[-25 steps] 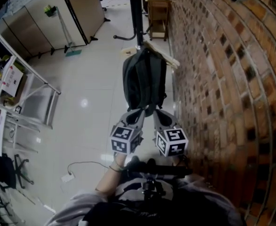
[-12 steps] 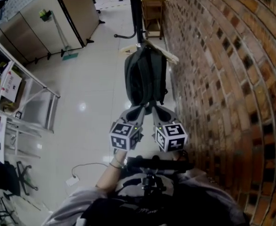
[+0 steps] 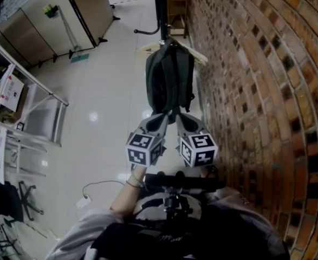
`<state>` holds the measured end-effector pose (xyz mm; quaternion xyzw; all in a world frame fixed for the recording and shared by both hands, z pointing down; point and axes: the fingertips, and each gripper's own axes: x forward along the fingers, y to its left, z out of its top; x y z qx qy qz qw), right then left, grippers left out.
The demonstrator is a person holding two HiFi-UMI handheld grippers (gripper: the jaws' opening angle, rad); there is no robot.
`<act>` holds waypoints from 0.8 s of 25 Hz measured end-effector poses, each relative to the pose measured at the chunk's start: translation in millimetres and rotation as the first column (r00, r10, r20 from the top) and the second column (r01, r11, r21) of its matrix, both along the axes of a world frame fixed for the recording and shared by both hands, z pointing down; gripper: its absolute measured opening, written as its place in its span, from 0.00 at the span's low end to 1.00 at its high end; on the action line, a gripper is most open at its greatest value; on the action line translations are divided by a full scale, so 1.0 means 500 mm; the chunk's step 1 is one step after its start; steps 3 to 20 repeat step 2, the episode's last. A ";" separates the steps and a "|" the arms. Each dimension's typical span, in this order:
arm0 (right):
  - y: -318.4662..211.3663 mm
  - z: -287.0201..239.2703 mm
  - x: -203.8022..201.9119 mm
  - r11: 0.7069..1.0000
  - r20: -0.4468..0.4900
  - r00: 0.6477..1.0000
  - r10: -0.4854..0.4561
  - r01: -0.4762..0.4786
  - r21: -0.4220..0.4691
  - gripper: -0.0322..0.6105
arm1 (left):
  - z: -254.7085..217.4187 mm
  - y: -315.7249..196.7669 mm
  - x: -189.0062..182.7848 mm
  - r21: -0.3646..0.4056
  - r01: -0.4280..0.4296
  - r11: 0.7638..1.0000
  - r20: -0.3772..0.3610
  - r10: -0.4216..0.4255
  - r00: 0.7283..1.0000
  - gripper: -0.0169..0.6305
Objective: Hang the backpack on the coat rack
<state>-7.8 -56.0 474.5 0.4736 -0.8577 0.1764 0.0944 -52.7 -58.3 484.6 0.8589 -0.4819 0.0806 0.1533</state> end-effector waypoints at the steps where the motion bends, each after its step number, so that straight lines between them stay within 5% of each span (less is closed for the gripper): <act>1: 0.001 0.001 -0.002 1.000 -0.002 1.000 -0.003 0.003 0.001 0.07 | 0.000 0.001 -0.001 0.001 0.000 1.000 0.000 0.000 1.000 0.02; 20: 0.002 0.001 -0.003 1.000 -0.003 1.000 -0.005 0.005 0.001 0.07 | 0.000 0.001 -0.001 0.002 0.000 1.000 0.000 0.000 1.000 0.02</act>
